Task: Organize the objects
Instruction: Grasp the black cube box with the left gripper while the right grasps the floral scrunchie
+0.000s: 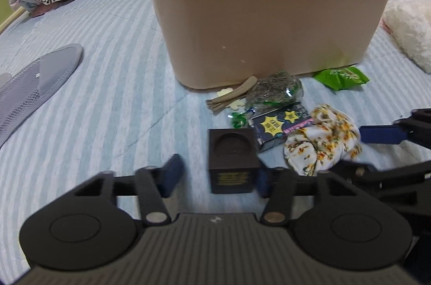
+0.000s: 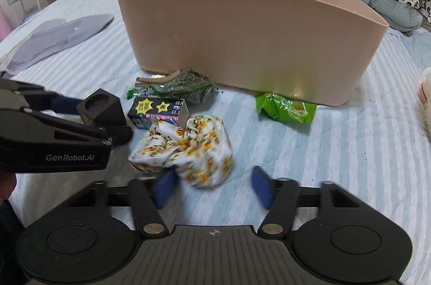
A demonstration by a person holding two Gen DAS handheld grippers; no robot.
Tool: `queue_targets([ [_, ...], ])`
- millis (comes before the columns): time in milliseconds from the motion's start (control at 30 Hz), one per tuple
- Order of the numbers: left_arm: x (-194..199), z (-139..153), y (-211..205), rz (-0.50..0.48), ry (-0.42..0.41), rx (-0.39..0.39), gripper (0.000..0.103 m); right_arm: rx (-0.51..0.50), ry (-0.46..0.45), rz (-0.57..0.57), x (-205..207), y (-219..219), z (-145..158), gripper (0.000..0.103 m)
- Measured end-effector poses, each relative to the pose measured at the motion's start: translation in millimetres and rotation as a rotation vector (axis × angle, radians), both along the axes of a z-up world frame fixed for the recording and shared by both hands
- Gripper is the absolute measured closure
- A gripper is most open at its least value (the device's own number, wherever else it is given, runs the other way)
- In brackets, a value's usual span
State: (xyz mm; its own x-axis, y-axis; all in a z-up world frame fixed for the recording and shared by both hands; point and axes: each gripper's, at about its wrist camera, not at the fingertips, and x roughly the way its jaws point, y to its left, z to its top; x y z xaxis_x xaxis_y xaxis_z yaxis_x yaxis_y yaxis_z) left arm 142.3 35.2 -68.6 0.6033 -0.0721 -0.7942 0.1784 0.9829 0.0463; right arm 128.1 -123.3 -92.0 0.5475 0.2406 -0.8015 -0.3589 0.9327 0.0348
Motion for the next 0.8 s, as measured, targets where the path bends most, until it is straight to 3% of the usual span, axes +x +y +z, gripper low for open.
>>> queue_targets([
  [33, 0, 0, 0, -0.007, 0.000, -0.008, 0.064, 0.003, -0.005, 0.000, 0, 0, 0, 0.066],
  [100, -1, 1, -1, -0.013, -0.002, -0.015, 0.070, 0.009, -0.008, -0.004, 1, -2, 1, 0.088],
  [200, -4, 2, -1, -0.023, -0.005, -0.011, 0.070, 0.018, -0.007, -0.010, 1, -4, 0, 0.093],
  [400, -12, 7, 2, -0.020, -0.007, -0.023, 0.070, 0.046, -0.004, -0.021, -6, -13, 6, 0.099],
  [800, -32, 32, 4, -0.030, -0.056, -0.036, 0.070, 0.087, -0.043, -0.015, -26, -28, 32, 0.100],
])
